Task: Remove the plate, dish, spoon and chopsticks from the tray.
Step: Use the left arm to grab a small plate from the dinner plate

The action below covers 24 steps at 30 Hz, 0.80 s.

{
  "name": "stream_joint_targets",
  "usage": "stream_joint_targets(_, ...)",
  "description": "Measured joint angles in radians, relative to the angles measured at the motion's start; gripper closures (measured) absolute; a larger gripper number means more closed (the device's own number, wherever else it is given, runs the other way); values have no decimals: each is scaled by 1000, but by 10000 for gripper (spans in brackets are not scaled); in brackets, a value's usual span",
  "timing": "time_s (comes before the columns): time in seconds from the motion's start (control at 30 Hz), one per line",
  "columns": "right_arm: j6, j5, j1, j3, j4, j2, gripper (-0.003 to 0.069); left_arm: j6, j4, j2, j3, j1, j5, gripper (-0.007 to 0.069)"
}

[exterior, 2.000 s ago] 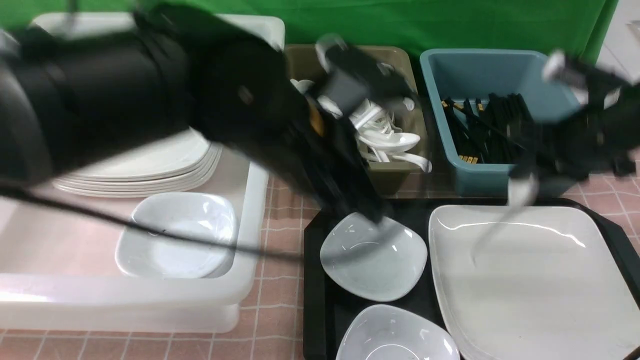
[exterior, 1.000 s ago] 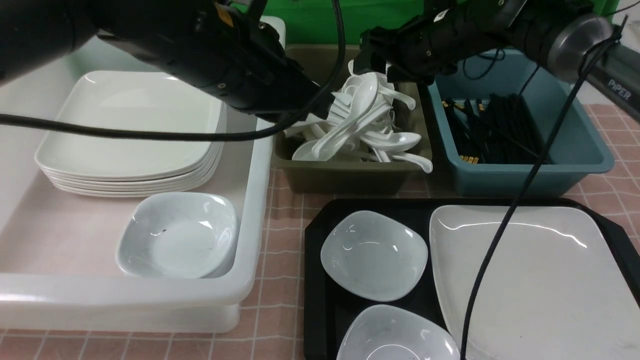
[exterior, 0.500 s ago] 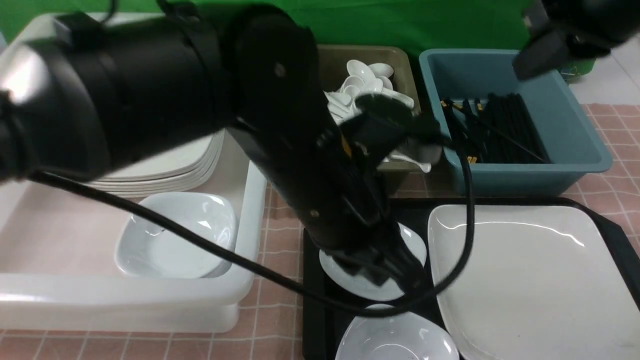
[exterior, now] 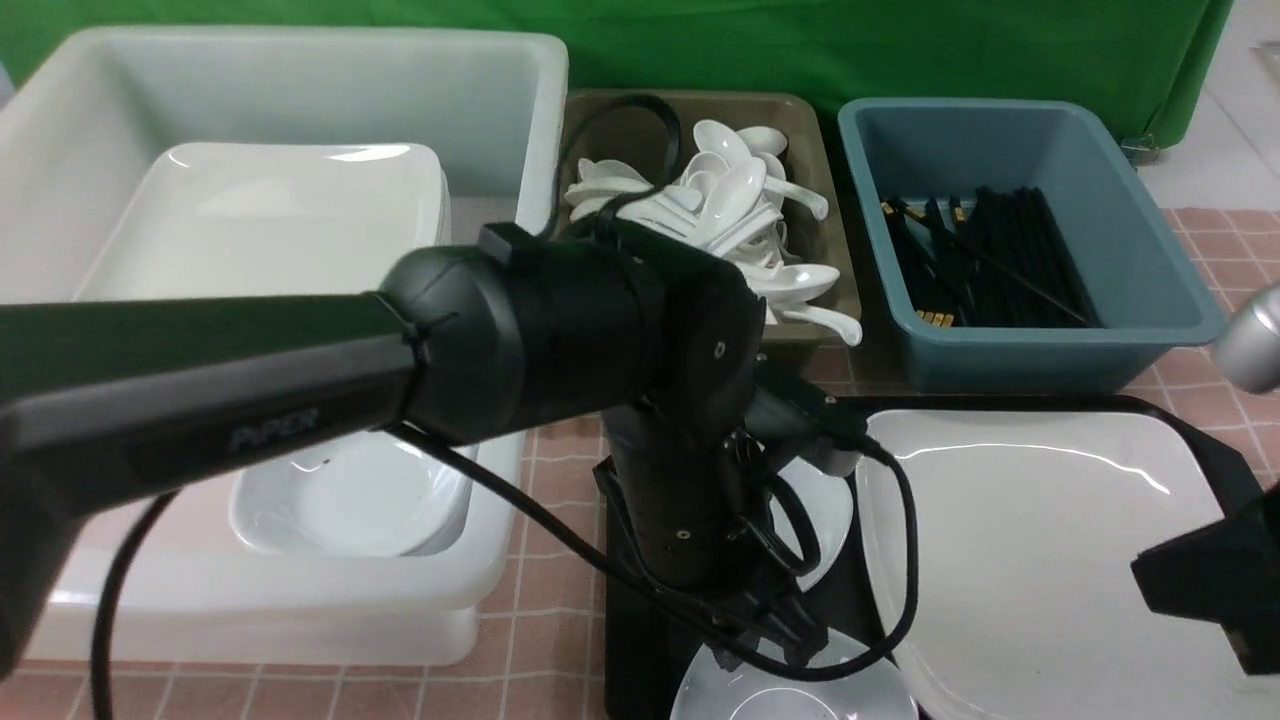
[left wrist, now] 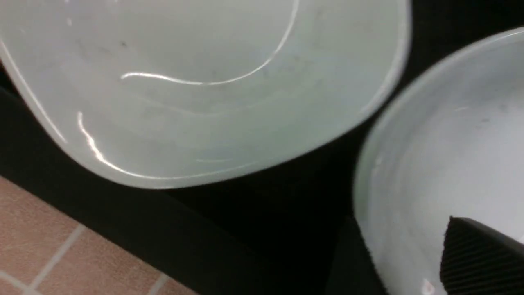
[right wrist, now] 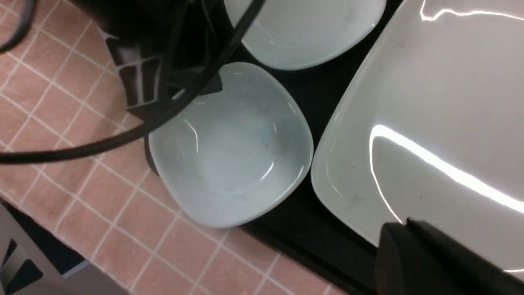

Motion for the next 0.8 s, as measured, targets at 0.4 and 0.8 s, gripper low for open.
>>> stream_joint_targets(0.4, -2, -44, 0, 10, 1, -35, 629, -9, -9, 95, 0, 0, -58, 274)
stream_joint_targets(0.8, -2, -53, 0, 10, 1, -35, 629, -58, -63, 71, -1, 1, -40, 500)
